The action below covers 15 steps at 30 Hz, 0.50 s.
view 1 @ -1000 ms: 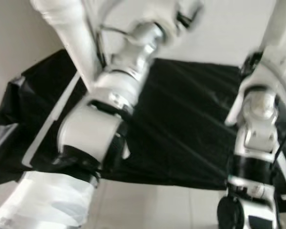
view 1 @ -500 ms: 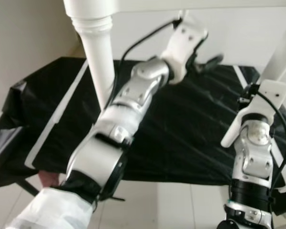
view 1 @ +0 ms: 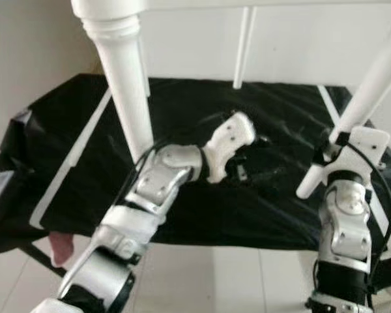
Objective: Building children table
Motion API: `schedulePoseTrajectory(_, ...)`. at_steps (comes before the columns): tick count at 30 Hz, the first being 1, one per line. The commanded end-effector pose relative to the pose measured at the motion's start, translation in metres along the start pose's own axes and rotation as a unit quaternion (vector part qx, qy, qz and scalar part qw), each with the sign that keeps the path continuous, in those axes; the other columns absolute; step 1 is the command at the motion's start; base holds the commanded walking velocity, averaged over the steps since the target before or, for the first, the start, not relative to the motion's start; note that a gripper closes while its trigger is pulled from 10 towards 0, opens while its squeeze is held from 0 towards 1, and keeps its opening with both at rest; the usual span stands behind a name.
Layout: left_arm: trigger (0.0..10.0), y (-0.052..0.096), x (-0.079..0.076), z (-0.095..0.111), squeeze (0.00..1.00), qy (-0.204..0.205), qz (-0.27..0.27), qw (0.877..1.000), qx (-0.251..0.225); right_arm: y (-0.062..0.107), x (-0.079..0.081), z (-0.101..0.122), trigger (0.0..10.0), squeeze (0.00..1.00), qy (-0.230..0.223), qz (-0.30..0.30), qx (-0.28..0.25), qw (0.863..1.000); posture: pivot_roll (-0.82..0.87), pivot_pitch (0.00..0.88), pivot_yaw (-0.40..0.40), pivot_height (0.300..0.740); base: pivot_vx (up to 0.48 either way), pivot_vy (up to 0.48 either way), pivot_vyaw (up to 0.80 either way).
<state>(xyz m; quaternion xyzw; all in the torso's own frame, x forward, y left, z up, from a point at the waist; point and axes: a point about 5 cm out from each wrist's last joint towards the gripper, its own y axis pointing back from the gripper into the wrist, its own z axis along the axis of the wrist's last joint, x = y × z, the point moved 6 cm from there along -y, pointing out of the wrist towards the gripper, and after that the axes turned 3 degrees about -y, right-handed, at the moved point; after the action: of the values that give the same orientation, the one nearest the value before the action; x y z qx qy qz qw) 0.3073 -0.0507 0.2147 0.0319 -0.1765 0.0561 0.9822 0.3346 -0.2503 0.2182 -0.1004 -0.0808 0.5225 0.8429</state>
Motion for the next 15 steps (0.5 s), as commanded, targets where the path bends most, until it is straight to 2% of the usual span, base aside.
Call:
schedulePoseTrajectory(1,10.0,0.007,-0.004,-0.004,0.0,0.012,-0.006,1.0,0.004,0.006,-0.005,-0.004,10.0,0.0,-0.004,-0.003,0.004,1.0,0.01,0.016,-0.015,0.74,0.0,0.0,0.0)
schedulePoseTrajectory(2,10.0,0.016,-0.01,-0.007,0.0,0.034,-0.003,0.999,0.005,0.014,-0.004,-0.006,10.0,0.0,-0.012,0.012,0.003,1.0,0.01,0.016,-0.017,0.74,0.0,0.0,0.0)
schedulePoseTrajectory(3,10.0,0.016,-0.01,-0.007,0.0,0.034,-0.003,0.999,0.005,0.014,-0.004,-0.006,10.0,0.0,-0.012,0.012,0.003,1.0,0.01,0.016,-0.017,0.74,0.0,0.0,0.0)
schedulePoseTrajectory(4,10.0,0.028,-0.018,-0.008,0.0,0.035,0.009,0.999,-0.002,0.025,-0.003,-0.01,10.0,0.0,-0.013,0.036,0.002,0.999,0.01,0.016,-0.016,0.74,0.0,0.0,0.0)
schedulePoseTrajectory(5,10.0,0.028,-0.018,-0.008,0.0,0.035,0.009,0.999,-0.002,0.025,-0.003,-0.01,10.0,0.0,-0.013,0.036,0.002,0.999,0.01,0.016,-0.016,0.74,0.0,0.0,0.0)
schedulePoseTrajectory(6,10.0,0.037,-0.023,-0.009,0.0,0.04,0.022,0.999,-0.007,0.031,-0.005,-0.013,10.0,0.0,-0.011,0.044,0.004,0.999,0.01,0.015,-0.016,0.74,0.0,0.0,0.0)
schedulePoseTrajectory(11,10.0,0.048,-0.038,-0.013,0.0,0.054,0.012,0.998,-0.007,0.037,-0.002,-0.019,10.0,0.0,-0.019,0.072,0.012,0.997,0.01,0.016,-0.016,0.74,0.0,0.0,0.0)
schedulePoseTrajectory(13,10.0,0.058,-0.045,-0.022,0.0,0.069,0.02,0.997,0.01,0.042,0.002,-0.029,10.0,0.0,-0.03,0.098,0.035,0.994,0.01,0.019,-0.015,0.74,0.0,0.0,0.0)
schedulePoseTrajectory(14,10.0,0.058,-0.045,-0.022,0.0,0.069,0.02,0.997,0.01,0.042,0.002,-0.029,10.0,0.0,-0.03,0.098,0.035,0.994,0.01,0.019,-0.015,0.74,0.0,0.0,0.0)
schedulePoseTrajectory(15,10.0,0.065,-0.047,-0.032,0.0,0.083,0.032,0.996,0.032,0.047,0.005,-0.039,10.0,0.0,-0.026,0.116,0.055,0.991,0.01,0.021,-0.013,0.74,0.0,0.0,0.0)
